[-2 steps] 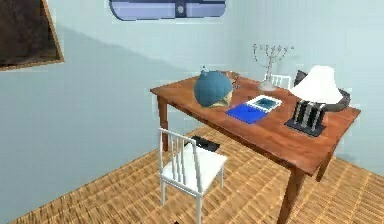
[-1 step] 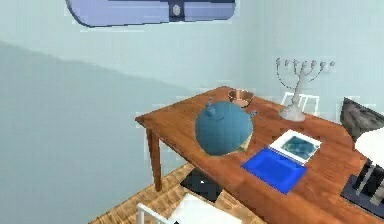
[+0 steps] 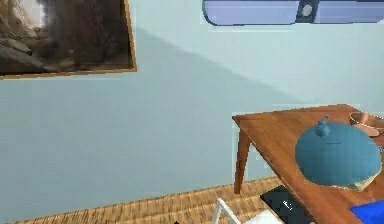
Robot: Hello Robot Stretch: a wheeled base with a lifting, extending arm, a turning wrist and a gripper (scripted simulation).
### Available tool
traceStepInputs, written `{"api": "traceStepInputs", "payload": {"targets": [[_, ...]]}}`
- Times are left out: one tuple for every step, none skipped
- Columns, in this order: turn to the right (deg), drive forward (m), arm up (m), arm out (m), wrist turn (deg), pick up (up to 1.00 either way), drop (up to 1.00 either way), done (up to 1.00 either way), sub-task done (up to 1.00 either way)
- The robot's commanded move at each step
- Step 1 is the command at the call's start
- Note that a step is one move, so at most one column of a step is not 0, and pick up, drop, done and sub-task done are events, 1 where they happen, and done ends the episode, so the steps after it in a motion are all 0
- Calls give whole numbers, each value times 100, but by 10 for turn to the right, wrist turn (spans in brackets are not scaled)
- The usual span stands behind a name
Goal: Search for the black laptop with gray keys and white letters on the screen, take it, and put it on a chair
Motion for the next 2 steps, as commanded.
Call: {"api": "traceStepInputs", "payload": {"targets": [[240,0,0,0,0,0,0,0,0],[-180,0,0,0,0,0,0,0,0]]}}
